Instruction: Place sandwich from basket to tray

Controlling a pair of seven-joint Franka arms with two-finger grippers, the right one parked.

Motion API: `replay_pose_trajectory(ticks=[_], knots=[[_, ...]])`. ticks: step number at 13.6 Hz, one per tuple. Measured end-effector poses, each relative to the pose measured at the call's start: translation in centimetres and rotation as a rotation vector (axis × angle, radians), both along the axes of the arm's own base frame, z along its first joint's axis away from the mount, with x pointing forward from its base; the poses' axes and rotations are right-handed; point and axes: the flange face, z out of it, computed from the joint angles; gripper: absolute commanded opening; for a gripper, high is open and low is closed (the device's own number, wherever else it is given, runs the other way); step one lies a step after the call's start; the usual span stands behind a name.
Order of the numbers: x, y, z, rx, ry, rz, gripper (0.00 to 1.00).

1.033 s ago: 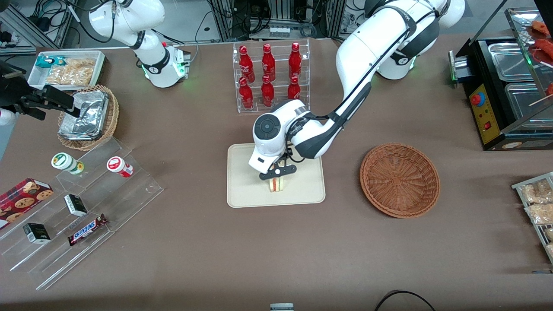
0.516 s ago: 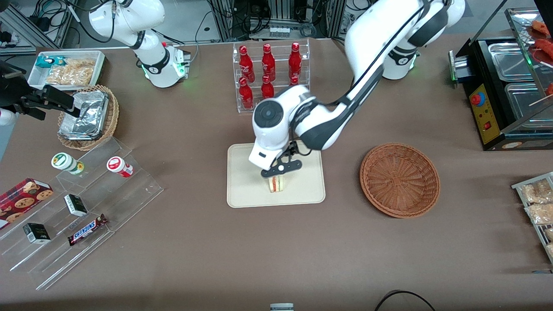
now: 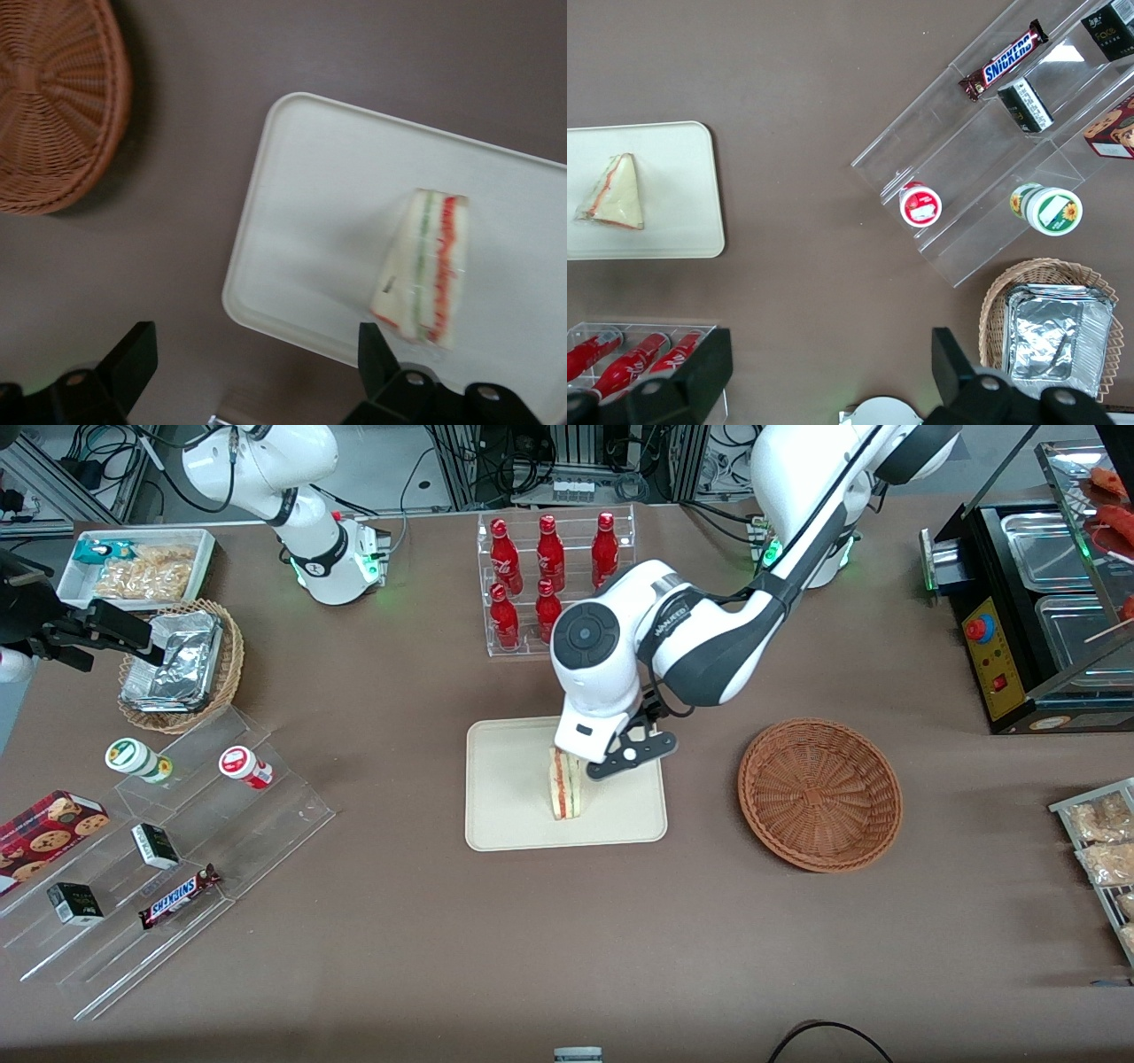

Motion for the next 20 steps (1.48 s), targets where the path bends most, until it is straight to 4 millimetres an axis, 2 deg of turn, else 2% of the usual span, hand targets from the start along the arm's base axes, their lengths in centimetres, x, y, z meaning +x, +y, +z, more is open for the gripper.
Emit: replay_pose_trajectory(ticks=[3,5,7,13,16,20], knots=[[2.8,5.4,0.1,0.039,0.016,0.07,1.0],[4.6,9.7,1.5,0.042,0.01,0.105,1.0],[5.3,13.6,3.1,0.044,0.009,0.094,1.0],[4.7,24.4,8.2,0.011,0.032,0.001,1.0],[3.3,28.4,11.3,-0.059,0.074,-0.115,1.0],[1.0,36.5,16.5,-0.177,0.149,-0.281,1.0]])
